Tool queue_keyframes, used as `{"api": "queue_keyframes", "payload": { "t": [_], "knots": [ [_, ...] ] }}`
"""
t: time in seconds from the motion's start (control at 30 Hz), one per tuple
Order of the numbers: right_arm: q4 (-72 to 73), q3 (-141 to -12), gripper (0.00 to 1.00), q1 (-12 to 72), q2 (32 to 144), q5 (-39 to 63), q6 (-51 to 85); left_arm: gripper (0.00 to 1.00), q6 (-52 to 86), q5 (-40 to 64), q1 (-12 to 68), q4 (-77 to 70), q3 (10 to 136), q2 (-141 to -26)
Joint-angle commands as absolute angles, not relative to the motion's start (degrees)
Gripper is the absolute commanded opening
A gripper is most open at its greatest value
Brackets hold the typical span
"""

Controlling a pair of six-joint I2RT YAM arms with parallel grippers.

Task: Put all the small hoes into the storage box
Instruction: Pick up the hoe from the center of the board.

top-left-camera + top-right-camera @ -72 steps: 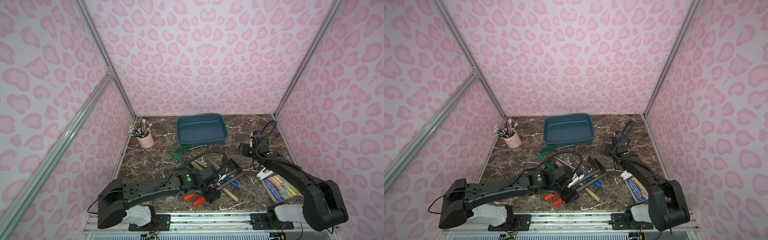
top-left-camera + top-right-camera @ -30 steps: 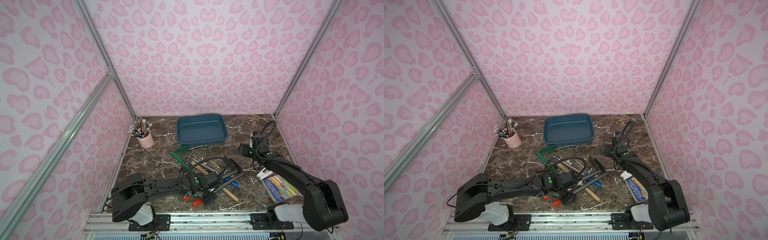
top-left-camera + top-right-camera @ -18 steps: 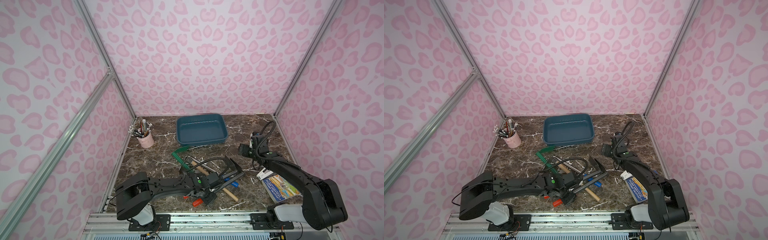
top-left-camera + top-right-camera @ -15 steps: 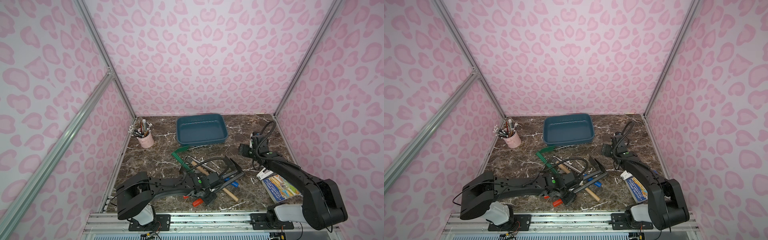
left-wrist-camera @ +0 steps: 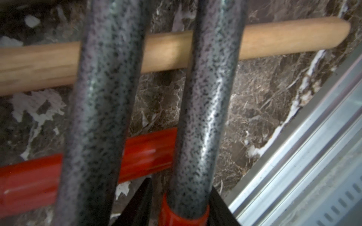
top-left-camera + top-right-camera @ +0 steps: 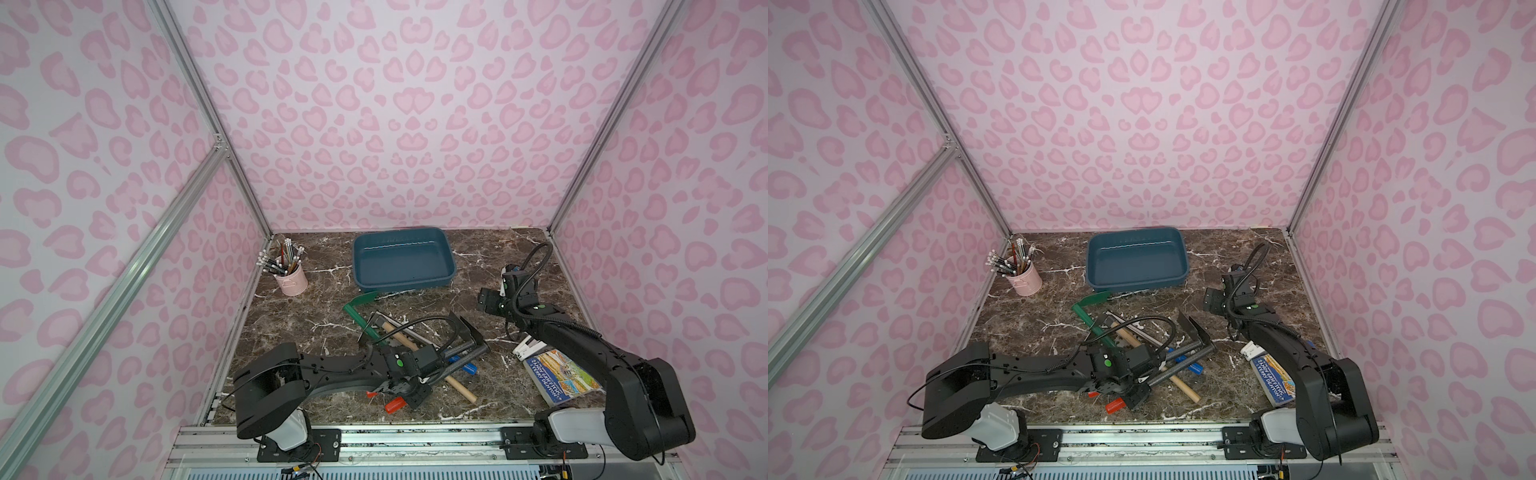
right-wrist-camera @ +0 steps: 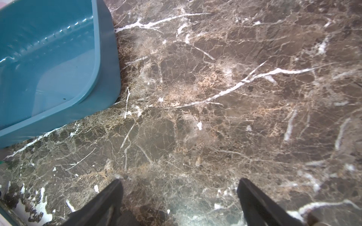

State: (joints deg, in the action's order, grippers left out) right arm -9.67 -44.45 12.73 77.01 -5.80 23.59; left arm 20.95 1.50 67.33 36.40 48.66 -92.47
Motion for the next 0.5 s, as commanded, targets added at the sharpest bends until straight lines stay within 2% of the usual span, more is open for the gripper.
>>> {"api": "queue_keyframes", "payload": {
  "t": [0.0, 0.17, 0.47],
  "knots": [
    [-8.79, -44.36, 0.95, 12.72, 76.9, -5.34, 23.7, 0.44, 20.89, 1.27, 67.3, 34.23, 48.6, -92.36],
    [-8.88, -44.32, 0.95, 12.74, 76.9, -5.38, 23.58, 0.43, 20.75, 0.93, 67.32, 34.28, 48.8, -92.29],
    [-8.79, -44.11, 0.95, 12.71, 76.71, -5.37, 23.72, 0.32, 20.83, 0.09, 67.32, 34.72, 49.1, -92.01]
  ]
}}
